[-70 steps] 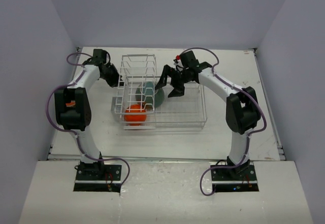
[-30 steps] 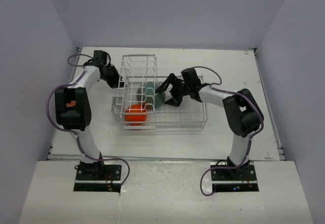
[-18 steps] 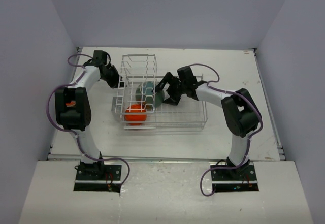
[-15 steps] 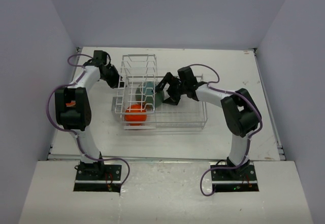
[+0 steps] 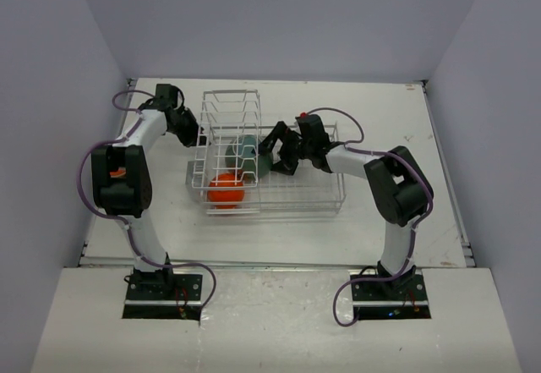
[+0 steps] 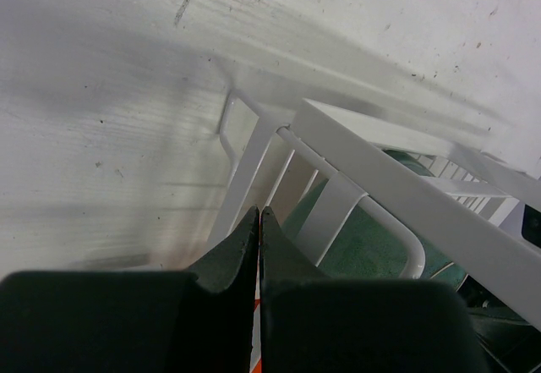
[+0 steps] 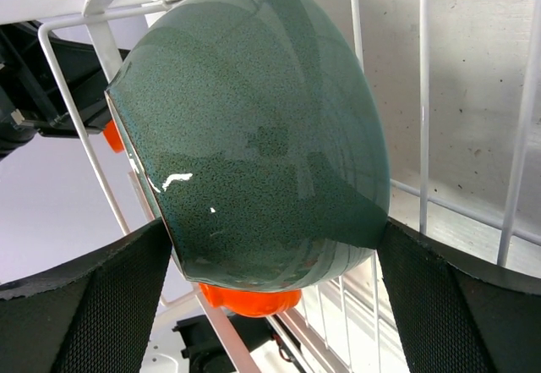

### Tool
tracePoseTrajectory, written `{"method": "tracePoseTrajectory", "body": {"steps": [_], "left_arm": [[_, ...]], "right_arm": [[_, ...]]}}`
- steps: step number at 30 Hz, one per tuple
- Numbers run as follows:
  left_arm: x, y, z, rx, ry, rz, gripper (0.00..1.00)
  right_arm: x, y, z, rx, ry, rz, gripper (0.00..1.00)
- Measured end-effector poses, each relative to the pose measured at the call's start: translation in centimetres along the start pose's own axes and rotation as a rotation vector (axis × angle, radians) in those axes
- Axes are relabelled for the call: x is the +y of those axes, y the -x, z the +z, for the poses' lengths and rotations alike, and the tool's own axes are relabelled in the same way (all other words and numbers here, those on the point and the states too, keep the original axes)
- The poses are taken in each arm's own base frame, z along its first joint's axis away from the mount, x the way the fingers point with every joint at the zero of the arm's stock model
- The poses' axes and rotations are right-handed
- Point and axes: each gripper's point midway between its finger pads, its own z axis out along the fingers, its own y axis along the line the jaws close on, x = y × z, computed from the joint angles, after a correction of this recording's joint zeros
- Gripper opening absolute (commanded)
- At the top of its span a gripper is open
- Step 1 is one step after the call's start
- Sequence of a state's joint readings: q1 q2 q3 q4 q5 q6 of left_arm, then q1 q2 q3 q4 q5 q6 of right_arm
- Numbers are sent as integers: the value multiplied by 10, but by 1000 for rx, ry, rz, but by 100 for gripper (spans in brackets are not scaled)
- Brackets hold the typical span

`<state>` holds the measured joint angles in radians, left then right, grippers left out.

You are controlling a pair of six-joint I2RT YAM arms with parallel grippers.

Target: Unload the bowls from the dish rack

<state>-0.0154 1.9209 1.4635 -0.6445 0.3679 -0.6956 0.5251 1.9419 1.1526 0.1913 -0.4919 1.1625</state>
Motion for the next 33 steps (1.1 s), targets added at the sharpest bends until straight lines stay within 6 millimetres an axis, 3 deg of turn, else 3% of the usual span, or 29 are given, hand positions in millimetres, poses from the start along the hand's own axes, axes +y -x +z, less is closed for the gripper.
{"method": "tracePoseTrajectory", "body": {"steps": [15,33], "left_arm": [[0,0,0,1,-1,0,0],[0,-1,0,3,-1,-1,0]], "right_arm": [[5,5,-4,3,-75,-93,99],[32,3,-5,12,62,-153,99]]}}
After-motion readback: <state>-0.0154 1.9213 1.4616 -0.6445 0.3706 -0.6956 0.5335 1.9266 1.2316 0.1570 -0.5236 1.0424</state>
